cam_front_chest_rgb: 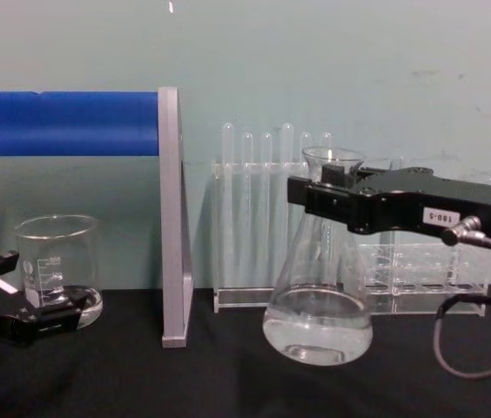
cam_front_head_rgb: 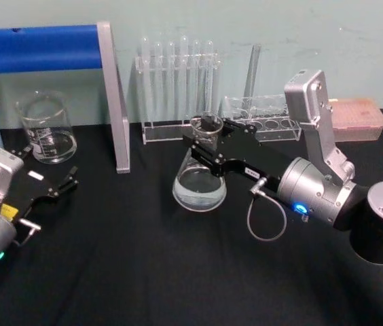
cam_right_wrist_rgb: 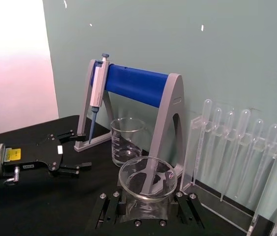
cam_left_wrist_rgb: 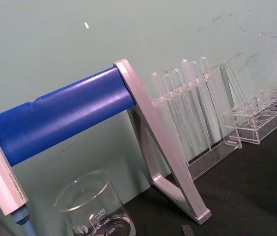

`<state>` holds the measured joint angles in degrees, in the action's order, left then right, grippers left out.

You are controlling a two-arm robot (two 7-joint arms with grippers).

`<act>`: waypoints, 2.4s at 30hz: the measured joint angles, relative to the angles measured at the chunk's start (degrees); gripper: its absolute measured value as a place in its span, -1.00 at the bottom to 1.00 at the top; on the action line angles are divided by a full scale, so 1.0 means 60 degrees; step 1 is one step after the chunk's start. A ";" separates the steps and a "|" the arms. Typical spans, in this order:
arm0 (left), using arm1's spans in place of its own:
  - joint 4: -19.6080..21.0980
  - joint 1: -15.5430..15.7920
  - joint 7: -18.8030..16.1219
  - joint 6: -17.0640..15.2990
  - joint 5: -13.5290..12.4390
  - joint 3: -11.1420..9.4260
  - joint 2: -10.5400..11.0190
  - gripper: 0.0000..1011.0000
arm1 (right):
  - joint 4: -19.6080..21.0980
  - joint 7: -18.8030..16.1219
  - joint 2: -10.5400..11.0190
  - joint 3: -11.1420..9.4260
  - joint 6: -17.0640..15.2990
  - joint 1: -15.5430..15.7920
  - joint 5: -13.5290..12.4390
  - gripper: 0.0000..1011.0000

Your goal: Grasp the erlenmeyer flask with one hand, shake it three times, then place it back.

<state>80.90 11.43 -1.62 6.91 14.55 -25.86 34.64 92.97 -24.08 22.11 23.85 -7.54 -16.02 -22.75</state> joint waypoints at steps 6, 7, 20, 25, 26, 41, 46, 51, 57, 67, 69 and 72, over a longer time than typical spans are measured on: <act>0.0000 0.0000 0.0000 0.0000 0.0000 0.0000 0.0000 0.98 | -0.0022 0.0025 0.0023 0.0051 0.0025 -0.0024 -0.0051 -0.11; 0.0001 -0.0001 0.0000 0.0000 0.0000 0.0000 0.0000 0.98 | -0.0035 0.0030 0.0024 0.0058 0.0029 -0.0027 -0.0057 -0.11; 0.0000 0.0000 0.0000 0.0000 0.0000 0.0000 0.0000 0.98 | -0.0435 -0.0002 -0.0036 0.0206 0.0239 -0.0091 -0.0110 -0.11; 0.0000 -0.0001 0.0000 0.0000 0.0000 0.0000 0.0000 0.98 | -0.0639 -0.0034 -0.0075 0.0277 0.0340 -0.0103 -0.0100 -0.11; 0.0000 0.0000 0.0000 0.0000 0.0000 0.0000 0.0000 0.98 | -0.0659 -0.0037 -0.0079 0.0286 0.0348 -0.0103 -0.0096 -0.11; 0.0000 -0.0001 0.0000 0.0000 0.0000 0.0000 0.0000 0.98 | -0.1260 -0.0139 -0.0233 0.0518 0.0645 -0.0102 0.0193 -0.11; 0.0000 0.0000 0.0000 0.0000 0.0000 0.0000 0.0000 0.98 | -0.1399 -0.0146 -0.0290 0.0548 0.0645 -0.0092 0.0257 -0.11; 0.0000 0.0000 0.0000 0.0000 0.0000 0.0000 0.0000 0.98 | -0.1513 -0.0164 -0.0333 0.0561 0.0623 -0.0091 0.0288 -0.11; 0.0000 -0.0001 0.0000 0.0000 0.0000 -0.0001 0.0000 0.98 | -0.1619 -0.0191 -0.0367 0.0571 0.0588 -0.0098 0.0322 -0.11; 0.0000 0.0000 -0.0001 0.0000 0.0000 -0.0001 0.0000 0.98 | -0.1748 -0.0203 -0.0436 0.0574 0.0584 -0.0088 0.0363 -0.11; 0.0000 0.0000 0.0000 0.0000 -0.0001 -0.0001 0.0000 0.98 | -0.1767 -0.0210 -0.0443 0.0573 0.0591 -0.0086 0.0366 -0.11; 0.0000 -0.0001 0.0000 0.0000 0.0000 0.0000 0.0000 0.98 | -0.1784 -0.0219 -0.0454 0.0570 0.0618 -0.0062 0.0372 -0.11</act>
<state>80.90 11.43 -1.62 6.91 14.55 -25.86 34.64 82.26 -25.39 19.39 27.27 -3.84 -16.39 -20.51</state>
